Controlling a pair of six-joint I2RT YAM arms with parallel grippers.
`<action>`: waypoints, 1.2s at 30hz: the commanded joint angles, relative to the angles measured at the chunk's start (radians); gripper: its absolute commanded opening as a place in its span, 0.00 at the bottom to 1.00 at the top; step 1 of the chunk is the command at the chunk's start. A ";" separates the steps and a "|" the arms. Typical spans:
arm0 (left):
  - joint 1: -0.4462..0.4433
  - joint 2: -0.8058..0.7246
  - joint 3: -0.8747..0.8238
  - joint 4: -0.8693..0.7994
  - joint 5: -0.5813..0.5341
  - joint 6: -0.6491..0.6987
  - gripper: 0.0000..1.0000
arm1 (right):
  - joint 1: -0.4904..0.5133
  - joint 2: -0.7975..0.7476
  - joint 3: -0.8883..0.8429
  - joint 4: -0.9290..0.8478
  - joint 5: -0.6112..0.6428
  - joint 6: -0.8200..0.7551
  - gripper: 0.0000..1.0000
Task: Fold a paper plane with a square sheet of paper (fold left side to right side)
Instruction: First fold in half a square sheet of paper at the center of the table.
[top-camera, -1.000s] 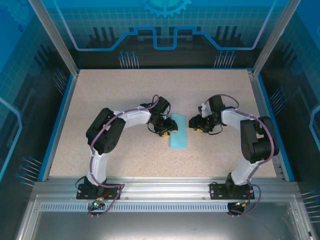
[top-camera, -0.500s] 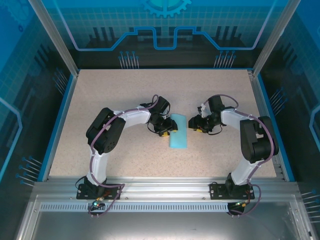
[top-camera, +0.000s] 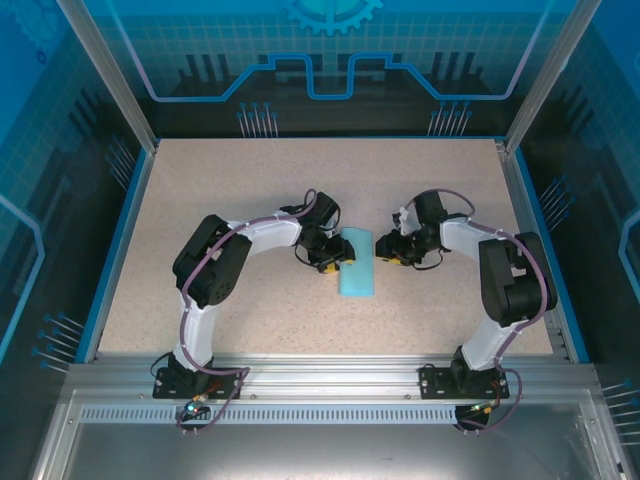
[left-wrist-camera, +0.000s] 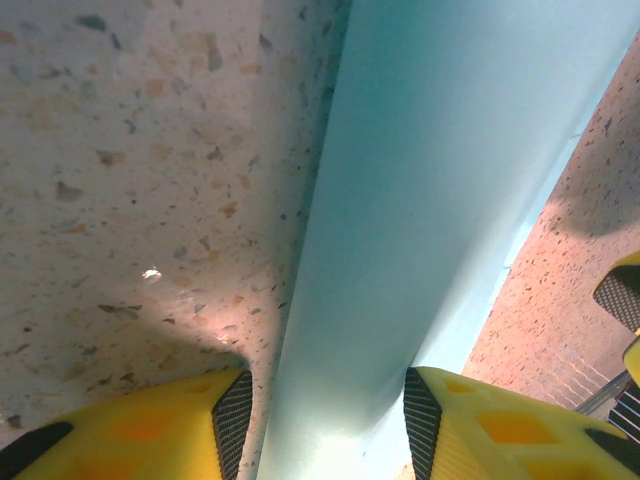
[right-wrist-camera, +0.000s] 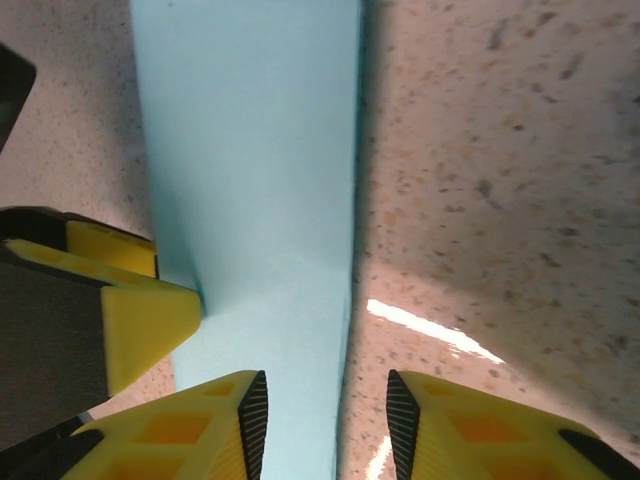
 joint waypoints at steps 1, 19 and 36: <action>0.000 0.061 0.001 -0.015 -0.021 0.001 0.49 | 0.030 0.019 0.010 0.019 -0.054 0.019 0.37; -0.008 0.071 0.010 -0.021 -0.014 0.022 0.49 | 0.073 0.038 0.019 0.050 -0.016 0.068 0.31; -0.014 0.075 0.011 -0.022 -0.006 0.058 0.50 | 0.033 -0.036 -0.022 0.046 0.063 0.087 0.30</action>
